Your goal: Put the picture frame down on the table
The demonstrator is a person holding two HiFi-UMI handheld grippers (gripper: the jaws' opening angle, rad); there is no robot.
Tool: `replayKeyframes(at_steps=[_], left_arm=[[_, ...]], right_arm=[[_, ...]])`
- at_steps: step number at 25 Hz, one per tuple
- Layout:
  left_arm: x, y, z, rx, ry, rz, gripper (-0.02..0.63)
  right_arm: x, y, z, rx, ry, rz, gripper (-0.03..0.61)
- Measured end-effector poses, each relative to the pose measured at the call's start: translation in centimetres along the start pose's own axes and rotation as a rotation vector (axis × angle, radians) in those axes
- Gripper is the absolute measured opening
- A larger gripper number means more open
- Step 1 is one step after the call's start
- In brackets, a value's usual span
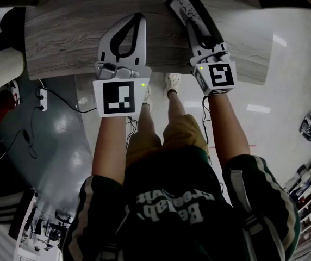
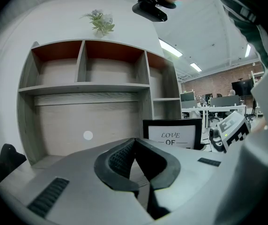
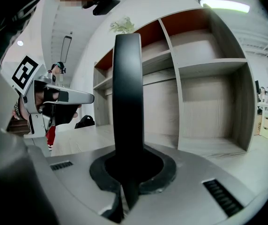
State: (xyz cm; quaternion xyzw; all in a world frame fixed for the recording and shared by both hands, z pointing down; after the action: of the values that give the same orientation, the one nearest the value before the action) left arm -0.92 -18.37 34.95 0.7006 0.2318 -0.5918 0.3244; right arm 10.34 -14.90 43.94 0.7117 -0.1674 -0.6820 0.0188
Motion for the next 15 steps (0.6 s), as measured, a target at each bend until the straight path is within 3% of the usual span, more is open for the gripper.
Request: replayKeyframes(at_steps=[8,15], left_arm=[[-0.4,-0.2,-0.5,-0.009,-0.03,-0.002,0.018],[-0.7,-0.5,-0.4,-0.004,-0.039,0.007,0.018]], right_arm=[[-1.0,-0.3,0.4,0.008,0.035,0.043,0.04],[-0.8,-0.5,0.8,0.002,0.043,-0.001,0.041]])
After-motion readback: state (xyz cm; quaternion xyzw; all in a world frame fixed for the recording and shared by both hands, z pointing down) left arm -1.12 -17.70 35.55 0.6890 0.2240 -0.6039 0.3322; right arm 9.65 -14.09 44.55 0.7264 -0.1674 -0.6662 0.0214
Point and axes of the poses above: the fingertips, and each gripper's own axes: y forward along the fingers, z to its left, x out of its top, the point moved 1 cm from there along -y, backward along the fingers, and after that the axes turned 2 degrees about x, right-handed, at the moved point
